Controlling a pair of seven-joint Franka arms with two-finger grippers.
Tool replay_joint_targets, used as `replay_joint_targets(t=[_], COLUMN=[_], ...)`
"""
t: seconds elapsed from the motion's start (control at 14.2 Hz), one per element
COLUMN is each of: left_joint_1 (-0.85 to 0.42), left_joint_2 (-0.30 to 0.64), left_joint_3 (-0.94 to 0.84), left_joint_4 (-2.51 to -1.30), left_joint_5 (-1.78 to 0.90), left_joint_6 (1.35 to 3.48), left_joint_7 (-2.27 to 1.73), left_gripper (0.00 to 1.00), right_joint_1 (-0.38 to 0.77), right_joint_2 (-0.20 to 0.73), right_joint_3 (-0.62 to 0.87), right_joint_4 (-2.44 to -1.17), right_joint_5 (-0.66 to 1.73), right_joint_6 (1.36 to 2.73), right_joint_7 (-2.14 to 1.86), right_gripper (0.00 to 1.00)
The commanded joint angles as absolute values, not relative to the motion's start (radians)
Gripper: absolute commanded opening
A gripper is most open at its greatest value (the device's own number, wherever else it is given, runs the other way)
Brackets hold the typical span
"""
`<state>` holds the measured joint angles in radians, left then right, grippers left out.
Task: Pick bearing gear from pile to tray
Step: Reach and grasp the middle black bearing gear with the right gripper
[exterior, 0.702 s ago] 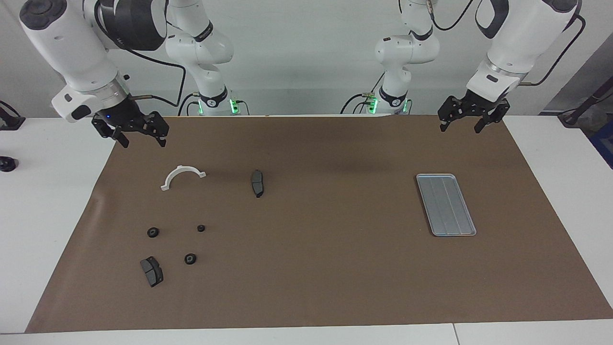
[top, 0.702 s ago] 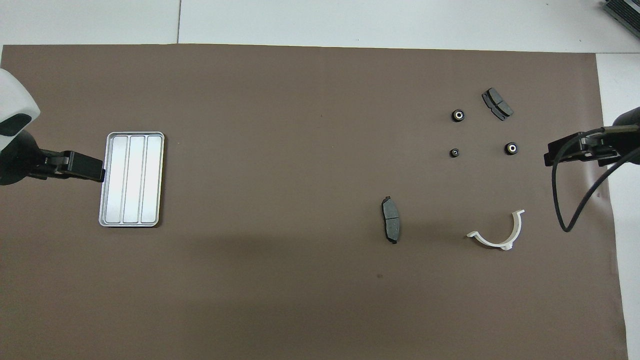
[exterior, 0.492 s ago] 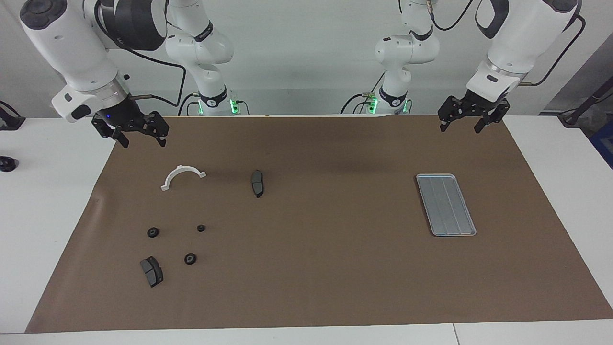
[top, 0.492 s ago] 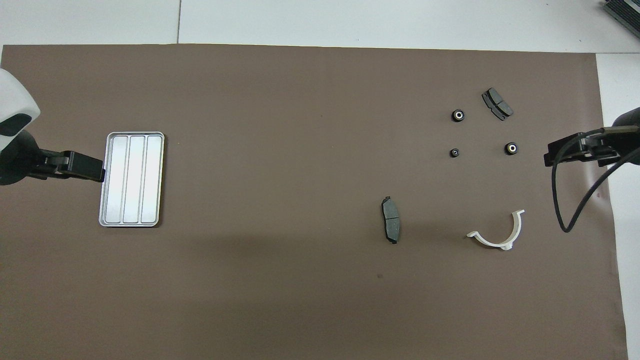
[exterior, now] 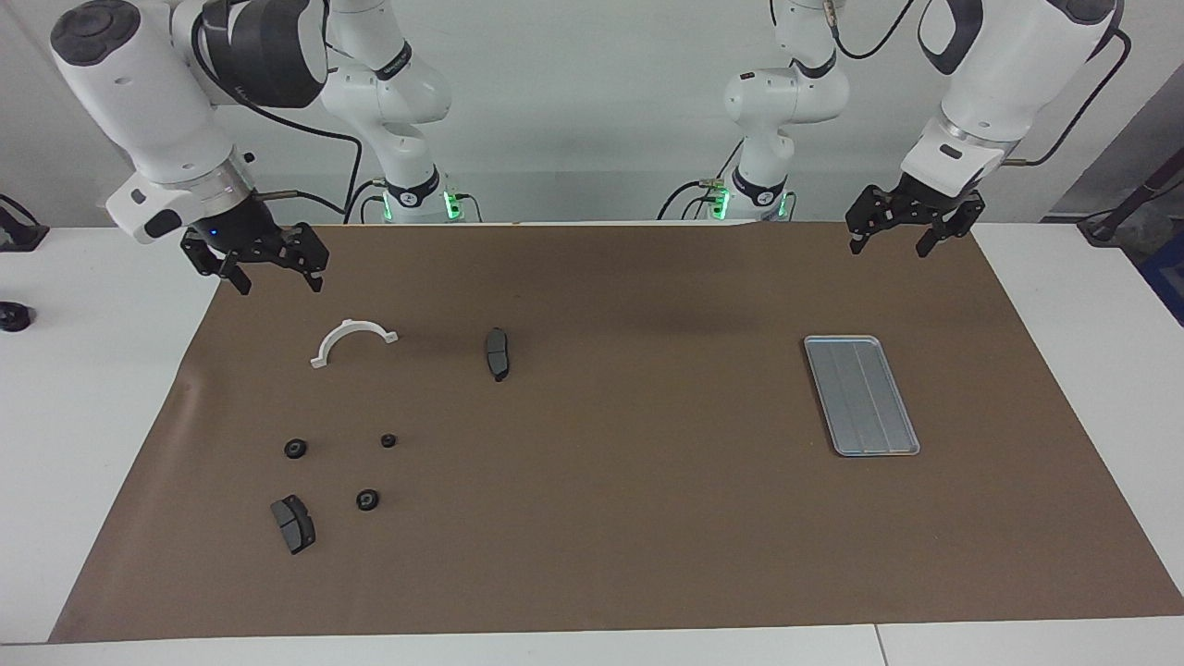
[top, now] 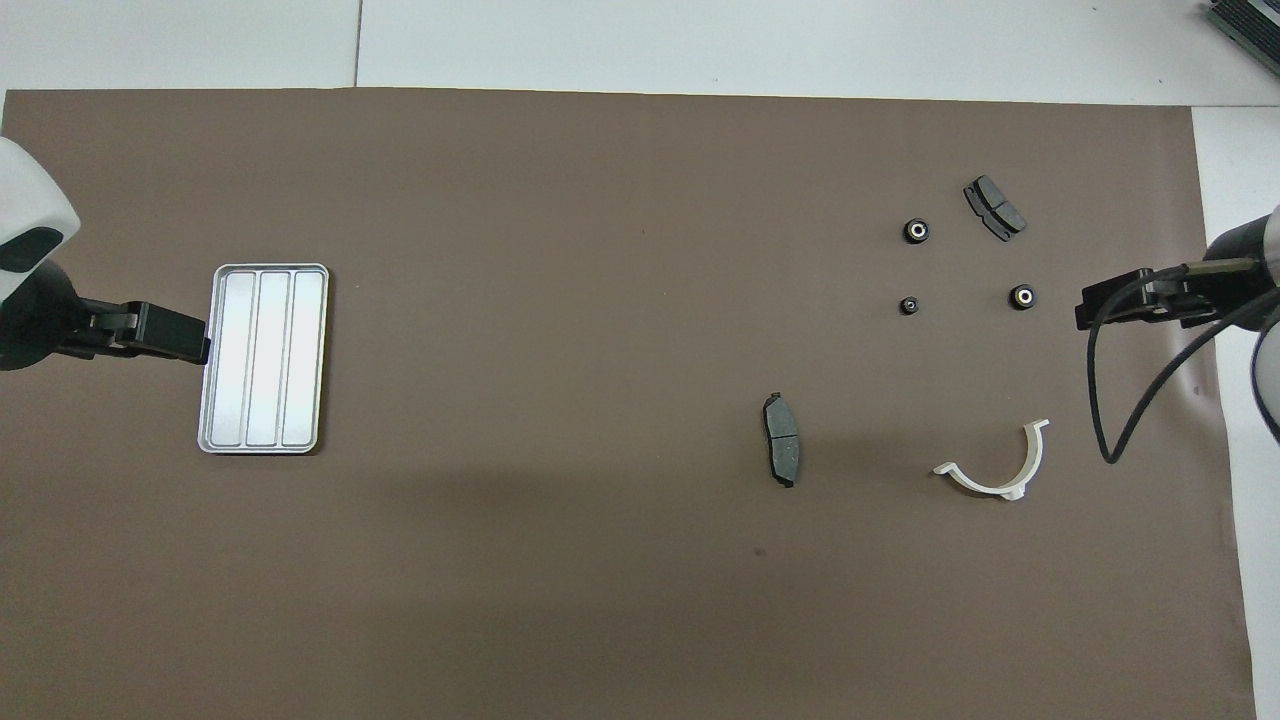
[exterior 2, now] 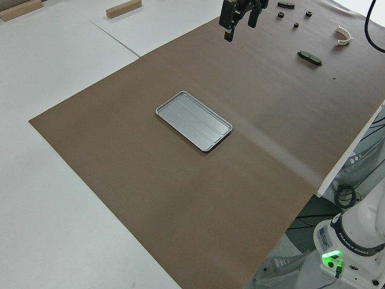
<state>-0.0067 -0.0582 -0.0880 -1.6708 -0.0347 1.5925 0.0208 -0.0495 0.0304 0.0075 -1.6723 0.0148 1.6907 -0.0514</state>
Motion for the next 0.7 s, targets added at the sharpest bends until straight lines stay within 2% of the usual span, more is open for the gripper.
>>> replay_joint_targets(t=[0.0, 0.35, 0.63], left_joint_1=[0.005, 0.005, 0.005], left_joint_2=[-0.081, -0.081, -0.081], left_joint_3=[-0.094, -0.094, -0.094], left_joint_4=[-1.695, -1.695, -1.695], left_joint_5=[-0.026, -0.026, -0.026], left_joint_6=[1.588, 1.588, 1.588], left_joint_7=[0.029, 0.029, 0.029], left_gripper=[1.0, 1.0, 1.0], right_joint_1=[-0.037, 0.008, 0.0], right_joint_2=[0.011, 0.159, 0.254], right_joint_3=[0.014, 0.014, 0.014], right_joint_4=[-1.766, -1.758, -1.759], right_joint_5=[0.031, 0.02, 0.021], right_joint_6=[1.797, 1.966, 2.078], right_joint_7=[-0.092, -0.092, -0.216], right_gripper=[1.0, 1.0, 1.0])
